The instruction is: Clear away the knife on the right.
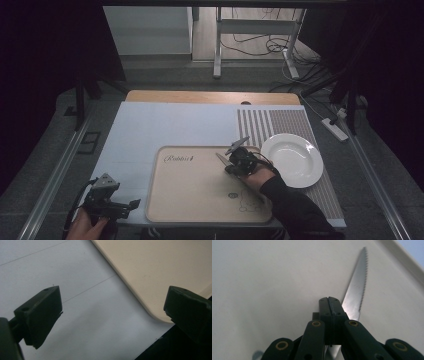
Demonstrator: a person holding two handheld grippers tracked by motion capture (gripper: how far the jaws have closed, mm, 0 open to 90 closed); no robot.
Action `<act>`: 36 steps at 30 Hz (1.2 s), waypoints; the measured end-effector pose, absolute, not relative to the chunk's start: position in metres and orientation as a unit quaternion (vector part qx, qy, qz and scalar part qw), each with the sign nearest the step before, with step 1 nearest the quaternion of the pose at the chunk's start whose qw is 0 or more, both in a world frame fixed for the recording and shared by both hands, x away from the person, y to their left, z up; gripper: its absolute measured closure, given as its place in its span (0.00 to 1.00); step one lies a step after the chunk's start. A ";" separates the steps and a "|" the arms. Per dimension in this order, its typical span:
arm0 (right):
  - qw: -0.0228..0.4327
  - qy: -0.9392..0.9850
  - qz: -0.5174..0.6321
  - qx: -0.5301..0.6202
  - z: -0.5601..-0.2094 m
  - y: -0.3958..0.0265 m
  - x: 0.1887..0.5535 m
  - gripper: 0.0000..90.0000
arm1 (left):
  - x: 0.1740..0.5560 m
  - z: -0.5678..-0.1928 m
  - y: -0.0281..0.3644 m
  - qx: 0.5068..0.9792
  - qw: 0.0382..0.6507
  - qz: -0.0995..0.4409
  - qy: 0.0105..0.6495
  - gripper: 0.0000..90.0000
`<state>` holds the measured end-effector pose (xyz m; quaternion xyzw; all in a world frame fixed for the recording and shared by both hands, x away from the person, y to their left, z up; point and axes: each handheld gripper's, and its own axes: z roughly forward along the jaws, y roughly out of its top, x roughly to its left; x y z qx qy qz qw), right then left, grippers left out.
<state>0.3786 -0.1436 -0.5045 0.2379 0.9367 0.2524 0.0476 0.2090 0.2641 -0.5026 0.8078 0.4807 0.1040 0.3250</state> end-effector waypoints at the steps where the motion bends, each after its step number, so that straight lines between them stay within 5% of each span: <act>1: 0.051 0.936 0.252 0.240 -0.504 -0.147 0.378 1.00 | 0.209 -0.503 0.264 0.808 0.325 0.104 0.481 0.03; 36: 0.062 0.913 0.255 0.311 -0.500 -0.222 0.362 0.99 | 0.210 -0.503 0.264 0.807 0.324 0.103 0.482 0.03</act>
